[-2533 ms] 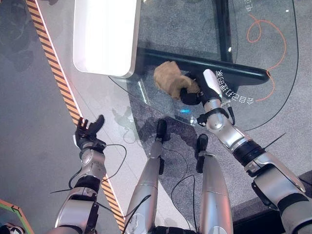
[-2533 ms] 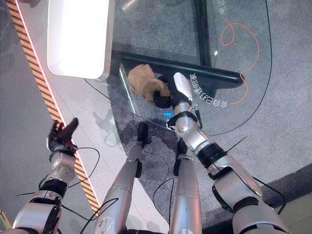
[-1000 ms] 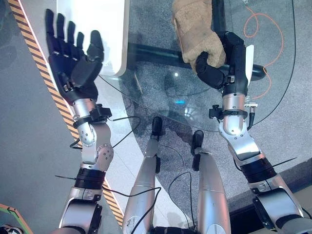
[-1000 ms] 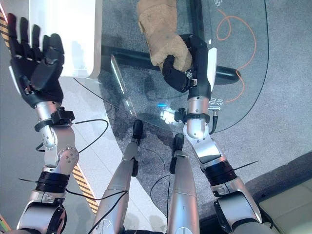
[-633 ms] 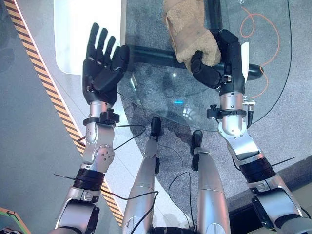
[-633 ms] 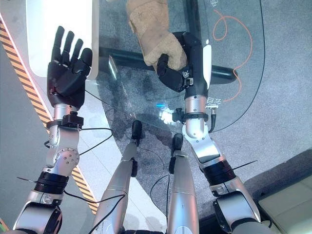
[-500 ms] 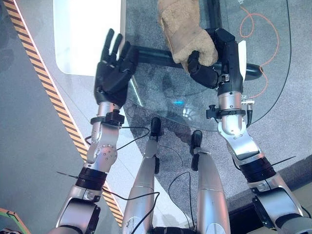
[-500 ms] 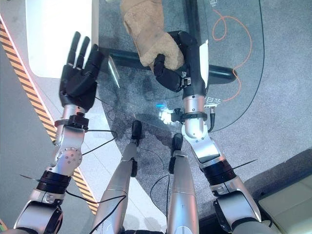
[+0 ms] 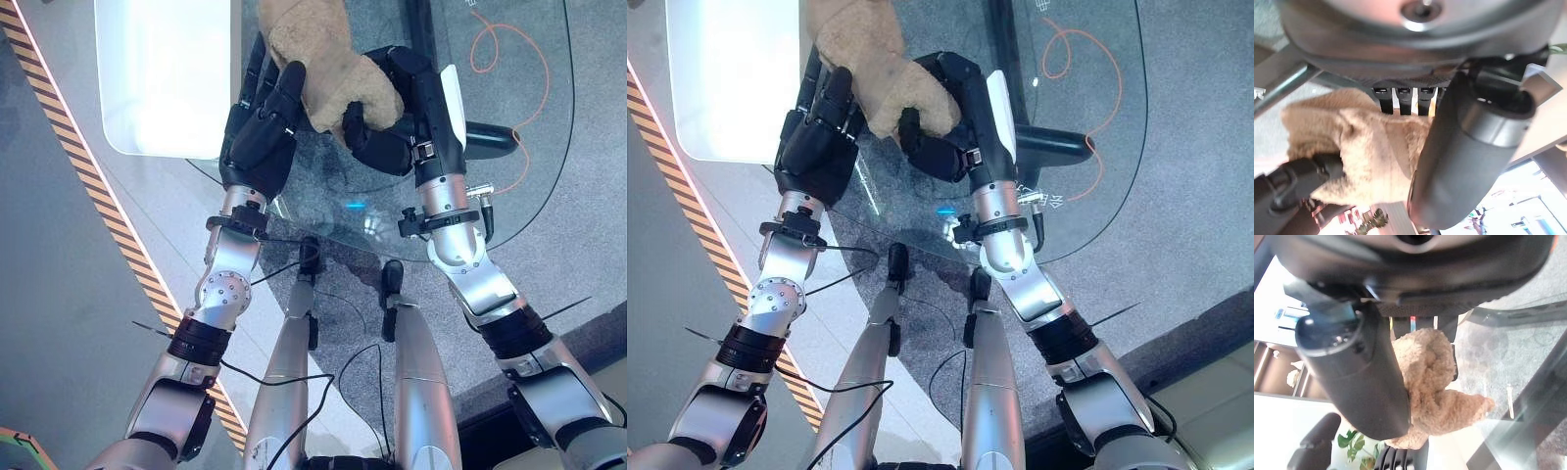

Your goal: Wipe the table with a cloth and put it in the basket.

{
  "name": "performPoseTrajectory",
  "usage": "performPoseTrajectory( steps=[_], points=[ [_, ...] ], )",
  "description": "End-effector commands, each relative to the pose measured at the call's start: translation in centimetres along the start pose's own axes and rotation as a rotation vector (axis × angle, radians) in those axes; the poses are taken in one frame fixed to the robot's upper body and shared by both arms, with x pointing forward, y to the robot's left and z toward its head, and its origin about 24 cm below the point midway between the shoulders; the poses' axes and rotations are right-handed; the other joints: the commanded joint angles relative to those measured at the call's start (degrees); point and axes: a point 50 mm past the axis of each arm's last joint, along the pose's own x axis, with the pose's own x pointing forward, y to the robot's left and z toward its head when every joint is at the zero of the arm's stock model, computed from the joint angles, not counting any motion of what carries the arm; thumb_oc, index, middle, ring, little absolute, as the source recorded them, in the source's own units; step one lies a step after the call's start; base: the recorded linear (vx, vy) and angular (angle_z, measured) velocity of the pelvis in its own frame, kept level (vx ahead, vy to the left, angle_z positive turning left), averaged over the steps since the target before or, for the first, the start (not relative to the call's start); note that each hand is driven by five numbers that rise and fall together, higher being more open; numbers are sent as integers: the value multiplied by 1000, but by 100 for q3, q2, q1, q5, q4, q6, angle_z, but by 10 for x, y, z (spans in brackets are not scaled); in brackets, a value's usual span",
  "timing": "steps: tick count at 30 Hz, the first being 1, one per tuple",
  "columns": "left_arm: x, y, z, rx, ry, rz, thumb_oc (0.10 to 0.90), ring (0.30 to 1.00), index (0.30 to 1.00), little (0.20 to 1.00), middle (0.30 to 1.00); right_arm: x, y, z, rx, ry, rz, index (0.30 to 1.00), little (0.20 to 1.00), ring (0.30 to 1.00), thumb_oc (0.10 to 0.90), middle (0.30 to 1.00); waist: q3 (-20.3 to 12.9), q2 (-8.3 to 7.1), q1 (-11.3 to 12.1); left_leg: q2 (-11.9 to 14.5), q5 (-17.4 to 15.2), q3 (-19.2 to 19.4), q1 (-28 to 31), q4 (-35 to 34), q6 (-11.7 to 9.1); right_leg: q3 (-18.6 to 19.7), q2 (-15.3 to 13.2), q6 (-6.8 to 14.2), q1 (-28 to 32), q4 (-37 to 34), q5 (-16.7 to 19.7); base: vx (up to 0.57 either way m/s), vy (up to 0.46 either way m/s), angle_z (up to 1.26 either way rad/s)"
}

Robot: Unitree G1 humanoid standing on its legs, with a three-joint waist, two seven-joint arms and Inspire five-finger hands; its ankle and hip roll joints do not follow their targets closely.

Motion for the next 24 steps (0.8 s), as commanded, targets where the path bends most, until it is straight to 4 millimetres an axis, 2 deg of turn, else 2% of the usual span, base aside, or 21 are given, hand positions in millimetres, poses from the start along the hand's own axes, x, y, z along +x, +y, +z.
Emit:
performPoseTrajectory(
  steps=[1, 10, 24],
  points=[
    [25, -52, 11, -67, -83, -287, 800, 900, 900, 900, 900, 24, 3, 100, 160, -479, 5, 300, 200, 300, 100, 300, -148, -237, 9, -115, -1117, 190, 235, 765, 167, 39, -190, 428, 533, -1811, 1224, 0, 0, 0],
    [28, -66, 6, -131, -54, -357, 800, 900, 900, 900, 900, 27, 13, 98, 147, -447, 67, 300, 200, 300, 100, 300, -148, -258, 13, -131, -1094, 189, 204, 759, 165, 30, -207, 417, 514, -1844, 1256, 0, 0, 0],
    [27, -67, 16, -92, -123, -369, 800, 900, 900, 900, 900, 28, 19, 89, 112, -391, 120, 300, 200, 300, 100, 300, -148, -269, 50, -136, -1145, 151, 255, 753, 158, 9, -211, 409, 567, -1839, 1196, 0, 0, 0]
  ],
)
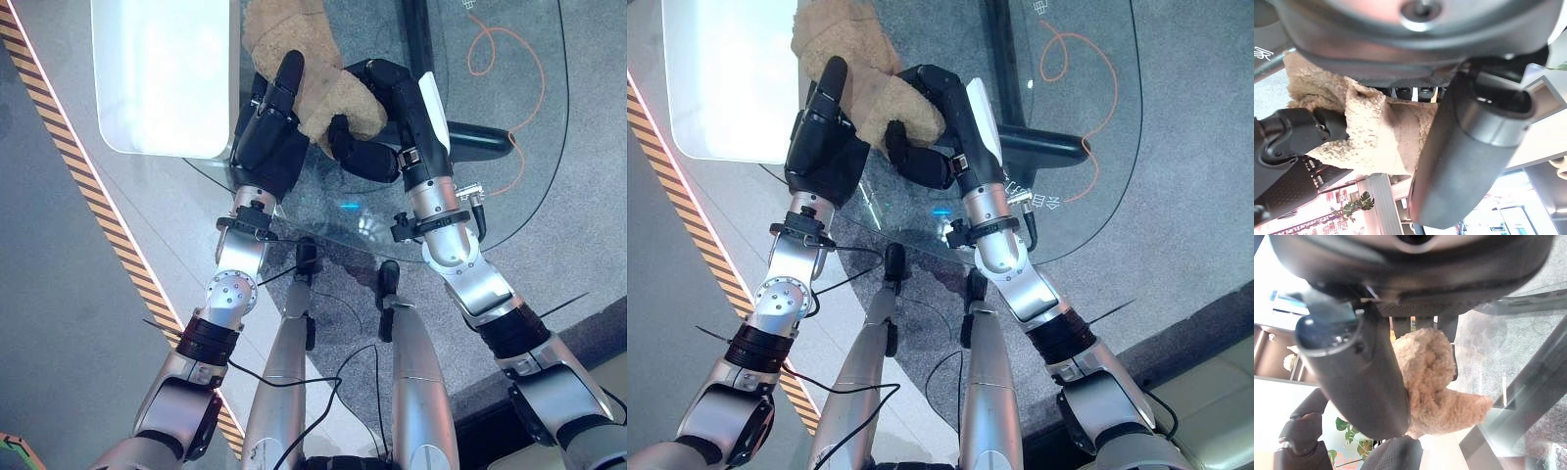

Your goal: Wipe the table with a cloth and put it in the basket.

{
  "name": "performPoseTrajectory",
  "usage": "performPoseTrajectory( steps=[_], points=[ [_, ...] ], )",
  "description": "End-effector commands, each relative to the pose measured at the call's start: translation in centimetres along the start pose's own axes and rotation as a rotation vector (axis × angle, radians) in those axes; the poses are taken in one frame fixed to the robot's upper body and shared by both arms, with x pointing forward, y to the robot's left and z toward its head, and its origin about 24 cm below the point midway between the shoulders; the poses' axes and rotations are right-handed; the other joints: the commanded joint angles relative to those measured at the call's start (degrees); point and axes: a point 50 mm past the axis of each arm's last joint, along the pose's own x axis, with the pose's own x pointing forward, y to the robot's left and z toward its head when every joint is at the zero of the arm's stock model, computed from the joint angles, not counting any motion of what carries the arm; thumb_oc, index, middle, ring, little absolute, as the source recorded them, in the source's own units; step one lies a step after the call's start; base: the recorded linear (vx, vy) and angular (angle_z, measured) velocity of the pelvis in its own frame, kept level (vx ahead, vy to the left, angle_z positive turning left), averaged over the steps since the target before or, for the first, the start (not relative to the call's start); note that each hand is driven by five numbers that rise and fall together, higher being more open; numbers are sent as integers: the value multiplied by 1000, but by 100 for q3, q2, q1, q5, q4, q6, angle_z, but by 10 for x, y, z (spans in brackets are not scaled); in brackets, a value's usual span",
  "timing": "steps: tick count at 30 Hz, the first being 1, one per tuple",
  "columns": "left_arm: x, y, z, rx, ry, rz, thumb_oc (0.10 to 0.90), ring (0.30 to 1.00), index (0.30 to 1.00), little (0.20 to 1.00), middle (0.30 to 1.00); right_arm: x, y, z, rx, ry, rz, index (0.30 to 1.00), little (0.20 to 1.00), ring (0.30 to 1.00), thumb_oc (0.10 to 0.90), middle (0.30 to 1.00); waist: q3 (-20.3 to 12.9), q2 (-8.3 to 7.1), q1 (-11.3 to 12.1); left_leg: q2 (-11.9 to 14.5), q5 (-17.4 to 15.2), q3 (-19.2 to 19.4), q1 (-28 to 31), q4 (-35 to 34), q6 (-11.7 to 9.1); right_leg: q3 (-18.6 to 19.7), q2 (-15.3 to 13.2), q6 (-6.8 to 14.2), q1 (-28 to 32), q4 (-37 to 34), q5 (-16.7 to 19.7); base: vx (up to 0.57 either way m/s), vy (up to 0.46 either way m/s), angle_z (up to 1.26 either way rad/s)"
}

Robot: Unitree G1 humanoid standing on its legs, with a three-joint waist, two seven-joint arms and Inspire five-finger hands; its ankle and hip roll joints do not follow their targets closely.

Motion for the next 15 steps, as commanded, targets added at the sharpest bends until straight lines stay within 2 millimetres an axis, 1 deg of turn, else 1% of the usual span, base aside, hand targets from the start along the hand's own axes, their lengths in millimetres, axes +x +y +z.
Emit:
performPoseTrajectory(
  steps=[1, 4, 13, 14, 15],
  points=[
    [28, -64, 17, 32, -104, -343, 800, 900, 900, 900, 900, 26, 8, 89, 96, -407, 55, 300, 200, 300, 100, 300, -148, -154, 50, -139, -1102, 148, 203, 746, 159, 9, -212, 396, 512, -1842, 1229, 0, 0, 0],
    [27, -64, 20, 66, -117, -339, 800, 900, 900, 900, 900, 26, 9, 87, 81, -395, 73, 300, 200, 300, 100, 300, -148, -149, 60, -143, -1144, 145, 234, 756, 158, -4, -211, 394, 541, -1829, 1185, 0, 0, 0],
    [28, -68, 30, 150, -177, -352, 800, 900, 900, 900, 900, 28, 7, 86, 60, -384, 115, 300, 200, 300, 100, 300, -148, -161, 72, -154, -1093, 127, 197, 738, 157, -15, -211, 394, 508, -1842, 1222, 0, 0, 0],
    [27, -68, 31, 156, -185, -353, 493, 636, 636, 593, 636, 28, 7, 86, 58, -385, 119, 300, 200, 300, 100, 300, -148, -164, 76, -154, -1096, 123, 190, 744, 155, -15, -209, 394, 501, -1836, 1219, 0, 0, 0],
    [27, -68, 32, 158, -192, -354, 251, 429, 429, 351, 429, 28, 7, 86, 56, -386, 121, 300, 200, 300, 100, 300, -148, -164, 79, -155, -1096, 121, 189, 746, 154, -15, -207, 394, 498, -1832, 1219, 0, 0, 0]
  ],
)
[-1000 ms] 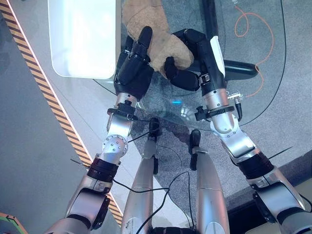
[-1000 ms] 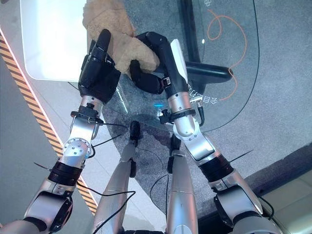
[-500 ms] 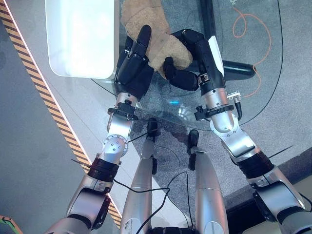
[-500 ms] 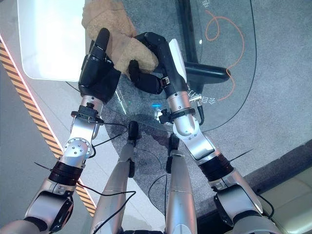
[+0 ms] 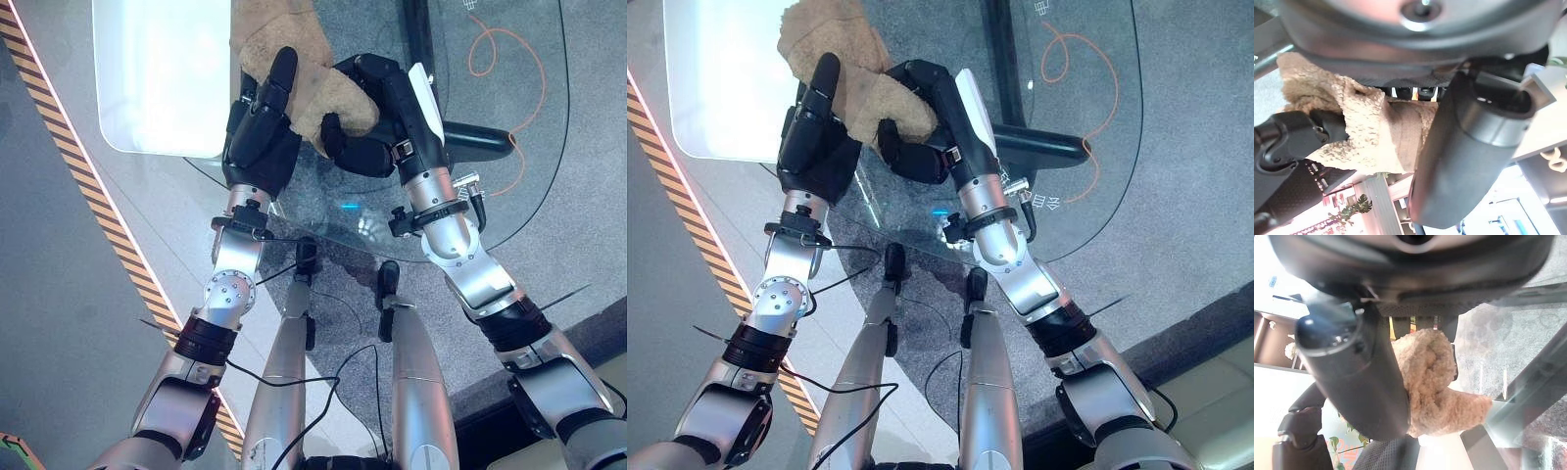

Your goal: Wipe the table with a cloth and put it in the basket.

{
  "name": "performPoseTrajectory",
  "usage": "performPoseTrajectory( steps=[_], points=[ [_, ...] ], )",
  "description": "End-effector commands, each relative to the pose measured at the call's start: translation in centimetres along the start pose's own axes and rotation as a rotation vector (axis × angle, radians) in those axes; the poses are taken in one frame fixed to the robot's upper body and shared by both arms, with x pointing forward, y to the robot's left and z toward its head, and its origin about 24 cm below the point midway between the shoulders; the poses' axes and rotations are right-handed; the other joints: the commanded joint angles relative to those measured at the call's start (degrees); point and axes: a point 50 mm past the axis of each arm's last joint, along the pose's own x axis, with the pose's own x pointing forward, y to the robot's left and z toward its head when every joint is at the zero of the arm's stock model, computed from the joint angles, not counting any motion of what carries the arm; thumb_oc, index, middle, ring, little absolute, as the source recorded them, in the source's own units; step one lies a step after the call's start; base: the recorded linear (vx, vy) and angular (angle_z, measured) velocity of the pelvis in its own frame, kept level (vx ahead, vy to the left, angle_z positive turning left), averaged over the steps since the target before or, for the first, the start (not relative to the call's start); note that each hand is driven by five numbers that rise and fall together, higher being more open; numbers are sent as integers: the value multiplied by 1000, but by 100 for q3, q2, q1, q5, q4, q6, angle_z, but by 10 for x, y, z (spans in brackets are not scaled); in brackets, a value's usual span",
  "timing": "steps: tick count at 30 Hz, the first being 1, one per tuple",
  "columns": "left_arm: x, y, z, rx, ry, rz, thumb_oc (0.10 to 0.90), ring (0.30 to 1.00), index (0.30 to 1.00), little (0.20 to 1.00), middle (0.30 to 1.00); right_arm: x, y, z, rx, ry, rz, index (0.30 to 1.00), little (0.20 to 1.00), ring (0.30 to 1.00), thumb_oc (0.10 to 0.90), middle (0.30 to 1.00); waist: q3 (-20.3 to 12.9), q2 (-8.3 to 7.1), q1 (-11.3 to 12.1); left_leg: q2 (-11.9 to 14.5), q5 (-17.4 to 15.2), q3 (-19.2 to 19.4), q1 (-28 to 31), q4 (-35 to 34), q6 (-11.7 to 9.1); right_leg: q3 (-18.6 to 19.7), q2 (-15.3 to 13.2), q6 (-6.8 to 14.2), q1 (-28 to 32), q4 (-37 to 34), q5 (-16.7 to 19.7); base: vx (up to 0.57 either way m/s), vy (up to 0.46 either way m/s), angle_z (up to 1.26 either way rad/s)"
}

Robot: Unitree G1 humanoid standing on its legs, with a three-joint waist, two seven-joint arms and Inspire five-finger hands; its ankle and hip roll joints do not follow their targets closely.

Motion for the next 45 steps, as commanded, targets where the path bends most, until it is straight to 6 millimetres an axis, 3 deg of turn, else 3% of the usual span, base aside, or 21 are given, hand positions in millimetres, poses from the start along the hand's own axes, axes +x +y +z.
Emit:
performPoseTrajectory(
  steps=[1, 22, 25, 26, 27, 28, 29, 30, 45],
  points=[
    [29, -65, 29, 61, -174, -337, 100, 300, 300, 200, 300, 20, 4, 81, 65, -380, 59, 300, 200, 300, 100, 300, -148, -164, 72, -154, -1097, 122, 189, 748, 154, -11, -204, 393, 499, -1834, 1219, 0, 0, 0],
    [23, -65, 51, 62, -431, -305, 100, 300, 300, 200, 300, 22, 8, 79, 75, -372, 45, 300, 200, 300, 100, 300, -148, -201, 102, -167, -1165, 62, 179, 819, 142, 14, -172, 361, 484, -1763, 1129, 0, 0, 0],
    [23, -65, 53, 61, -453, -292, 100, 300, 300, 200, 300, 22, 7, 79, 77, -371, 41, 331, 236, 331, 136, 331, -148, -210, 108, -176, -1169, 48, 175, 829, 140, 14, -165, 357, 483, -1753, 1118, 0, 0, 0],
    [23, -65, 55, 62, -465, -291, 100, 300, 300, 200, 300, 23, 6, 81, 75, -375, 39, 364, 274, 364, 174, 364, -148, -214, 106, -182, -1114, 47, 133, 808, 143, 12, -165, 354, 441, -1773, 1168, 0, 0, 0],
    [23, -65, 56, 63, -476, -287, 100, 300, 300, 200, 300, 23, 6, 81, 76, -376, 37, 472, 400, 472, 300, 472, -148, -217, 108, -180, -1111, 48, 124, 810, 138, 8, -165, 353, 431, -1769, 1168, 0, 0, 0],
    [22, -65, 57, 63, -482, -286, 100, 300, 300, 200, 300, 23, 6, 81, 77, -377, 35, 528, 466, 528, 366, 528, -148, -217, 109, -180, -1109, 48, 116, 813, 136, 8, -166, 353, 423, -1767, 1169, 0, 0, 0],
    [22, -64, 58, 62, -492, -280, 100, 300, 300, 200, 300, 23, 6, 81, 80, -374, 31, 669, 631, 669, 531, 669, -148, -215, 109, -180, -1120, 48, 121, 824, 134, 12, -161, 350, 426, -1755, 1156, 0, 0, 0],
    [21, -63, 58, 60, -496, -275, 100, 300, 300, 200, 300, 22, 6, 80, 84, -371, 29, 900, 900, 900, 800, 900, -148, -214, 115, -175, -1164, 49, 152, 837, 132, 11, -158, 351, 454, -1737, 1110, 0, 0, 0],
    [15, -63, 76, 118, -671, -182, 100, 300, 300, 200, 300, 24, 5, 80, 89, -370, 7, 900, 900, 900, 800, 900, -148, -218, 135, -183, -1164, 28, 164, 841, 121, 15, -156, 339, 472, -1741, 1097, 0, 0, 0]
  ],
)
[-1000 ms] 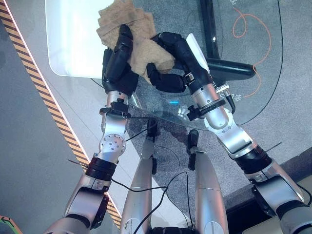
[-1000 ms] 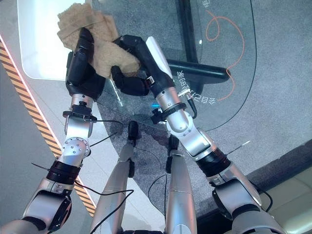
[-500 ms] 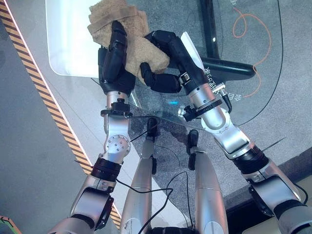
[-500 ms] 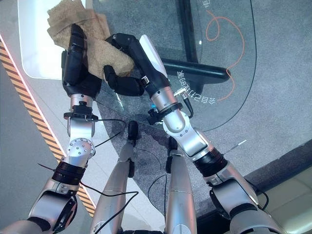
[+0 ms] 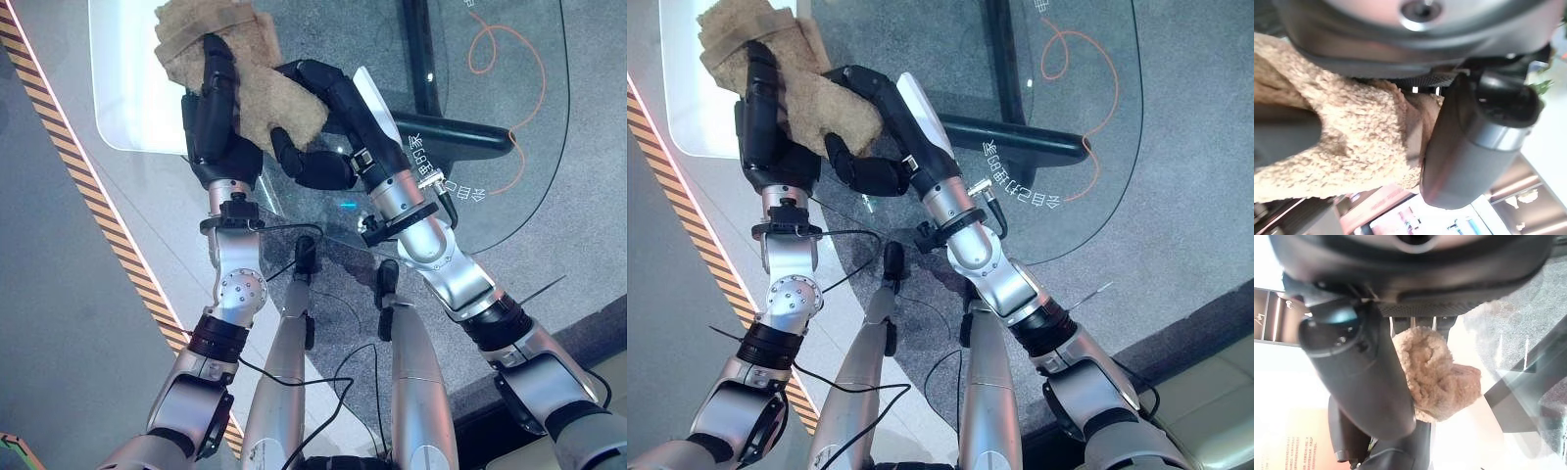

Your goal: Wipe the table with a cloth and put it in the basket.

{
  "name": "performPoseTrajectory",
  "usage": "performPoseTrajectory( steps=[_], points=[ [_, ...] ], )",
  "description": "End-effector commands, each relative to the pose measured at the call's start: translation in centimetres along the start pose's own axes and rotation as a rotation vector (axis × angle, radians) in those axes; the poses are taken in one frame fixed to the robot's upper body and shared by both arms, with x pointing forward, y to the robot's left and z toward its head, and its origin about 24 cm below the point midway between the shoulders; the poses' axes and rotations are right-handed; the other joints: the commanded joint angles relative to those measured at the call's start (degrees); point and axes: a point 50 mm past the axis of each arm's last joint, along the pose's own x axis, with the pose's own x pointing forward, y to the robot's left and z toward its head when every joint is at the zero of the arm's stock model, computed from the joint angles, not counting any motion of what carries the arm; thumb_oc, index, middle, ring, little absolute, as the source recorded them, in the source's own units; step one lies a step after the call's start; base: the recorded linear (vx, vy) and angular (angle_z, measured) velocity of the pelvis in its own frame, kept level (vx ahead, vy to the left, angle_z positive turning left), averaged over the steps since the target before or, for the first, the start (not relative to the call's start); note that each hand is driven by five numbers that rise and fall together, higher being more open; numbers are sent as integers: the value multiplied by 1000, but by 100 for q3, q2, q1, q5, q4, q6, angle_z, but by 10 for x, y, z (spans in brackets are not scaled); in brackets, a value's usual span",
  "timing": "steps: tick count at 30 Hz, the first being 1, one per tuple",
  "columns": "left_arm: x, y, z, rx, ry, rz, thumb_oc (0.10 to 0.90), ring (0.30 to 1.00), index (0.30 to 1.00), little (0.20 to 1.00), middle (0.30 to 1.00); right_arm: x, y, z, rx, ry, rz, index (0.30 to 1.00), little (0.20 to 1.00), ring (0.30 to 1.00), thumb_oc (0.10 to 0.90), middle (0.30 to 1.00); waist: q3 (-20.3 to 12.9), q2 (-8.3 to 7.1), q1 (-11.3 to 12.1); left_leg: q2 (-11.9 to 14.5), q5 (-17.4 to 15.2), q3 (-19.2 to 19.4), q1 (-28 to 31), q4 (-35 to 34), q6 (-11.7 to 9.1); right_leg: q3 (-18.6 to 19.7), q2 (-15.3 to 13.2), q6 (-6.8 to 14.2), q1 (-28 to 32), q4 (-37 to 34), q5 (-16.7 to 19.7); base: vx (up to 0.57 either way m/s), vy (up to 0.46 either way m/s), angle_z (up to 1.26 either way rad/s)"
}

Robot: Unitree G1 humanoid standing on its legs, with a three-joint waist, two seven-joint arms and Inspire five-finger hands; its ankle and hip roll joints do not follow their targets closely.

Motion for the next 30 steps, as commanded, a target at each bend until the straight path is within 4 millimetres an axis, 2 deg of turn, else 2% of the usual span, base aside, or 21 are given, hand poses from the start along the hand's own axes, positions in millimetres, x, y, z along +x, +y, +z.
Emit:
performPoseTrajectory(
  steps=[1, 18, 23, 29, 30],
  points=[
    [28, -66, 53, -6, -344, -302, 100, 300, 300, 200, 300, 21, -23, 59, 21, -296, -118, 900, 900, 900, 800, 900, -148, -190, 137, -183, -1106, 30, 161, 835, 122, 11, -166, 335, 511, -1809, 1153, 0, 0, 0],
    [32, -63, 62, 70, -432, -234, 100, 300, 300, 200, 300, 23, -25, 56, 10, -283, -152, 900, 900, 900, 800, 900, -148, -168, 121, -178, -1091, 38, 190, 820, 97, 39, -171, 320, 531, -1808, 1137, 0, 0, 0],
    [36, -58, 66, 109, -456, -207, 100, 300, 300, 200, 300, 21, -36, 42, -19, -229, -251, 900, 900, 900, 800, 900, -148, -162, 84, -160, -1090, 63, 194, 816, 80, 60, -175, 322, 534, -1814, 1134, 0, 0, 0],
    [39, -50, 72, 181, -493, -172, 100, 300, 300, 200, 300, 8, -58, 10, -72, -115, -434, 900, 900, 900, 800, 900, -148, -151, 12, -140, -1131, 78, 207, 839, 71, 94, -170, 336, 524, -1790, 1112, 0, 0, 0],
    [40, -48, 75, 198, -503, -160, 100, 300, 300, 200, 300, 3, -67, 0, -79, -73, -482, 900, 900, 900, 800, 900, -148, -147, -3, -123, -1185, 89, 241, 846, 68, 98, -171, 346, 539, -1772, 1072, 0, 0, 0]
  ],
)
